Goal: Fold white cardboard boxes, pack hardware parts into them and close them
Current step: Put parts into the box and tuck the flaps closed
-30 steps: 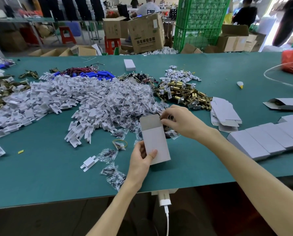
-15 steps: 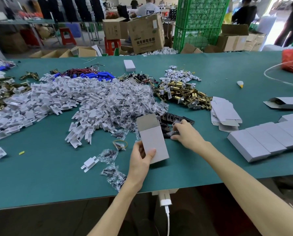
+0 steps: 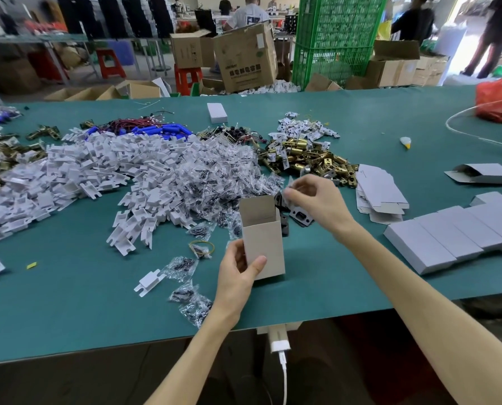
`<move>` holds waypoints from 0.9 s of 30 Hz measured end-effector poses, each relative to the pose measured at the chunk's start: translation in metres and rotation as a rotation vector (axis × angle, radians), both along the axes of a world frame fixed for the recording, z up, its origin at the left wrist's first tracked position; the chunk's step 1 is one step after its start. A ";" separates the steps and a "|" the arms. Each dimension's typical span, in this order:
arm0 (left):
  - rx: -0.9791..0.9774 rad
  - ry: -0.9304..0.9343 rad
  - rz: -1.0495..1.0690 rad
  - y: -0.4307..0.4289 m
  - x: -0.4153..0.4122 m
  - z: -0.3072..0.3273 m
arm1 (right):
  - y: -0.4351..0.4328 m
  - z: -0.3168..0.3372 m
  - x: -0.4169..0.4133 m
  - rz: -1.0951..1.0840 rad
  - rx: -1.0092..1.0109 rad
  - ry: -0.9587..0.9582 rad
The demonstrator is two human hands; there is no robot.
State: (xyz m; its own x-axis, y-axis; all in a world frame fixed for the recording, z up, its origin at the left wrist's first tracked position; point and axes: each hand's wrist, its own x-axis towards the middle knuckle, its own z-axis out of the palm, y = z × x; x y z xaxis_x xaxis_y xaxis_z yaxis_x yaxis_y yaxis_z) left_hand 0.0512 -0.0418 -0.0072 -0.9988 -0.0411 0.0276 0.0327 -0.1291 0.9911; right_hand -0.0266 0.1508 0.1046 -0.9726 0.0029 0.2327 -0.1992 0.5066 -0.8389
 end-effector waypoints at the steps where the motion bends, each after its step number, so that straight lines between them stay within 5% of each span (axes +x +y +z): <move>1: -0.003 -0.001 0.000 0.000 0.000 0.001 | -0.003 0.007 0.001 0.015 -0.017 0.015; 10: -0.001 -0.023 0.009 0.000 0.001 0.000 | -0.015 0.005 -0.002 -0.070 0.158 0.038; 21: 0.008 -0.031 0.027 0.000 -0.001 -0.003 | 0.016 -0.054 -0.011 -0.136 0.473 -0.267; 27: -0.002 -0.040 0.032 0.000 -0.001 -0.003 | 0.022 -0.063 -0.016 -0.198 0.674 -0.103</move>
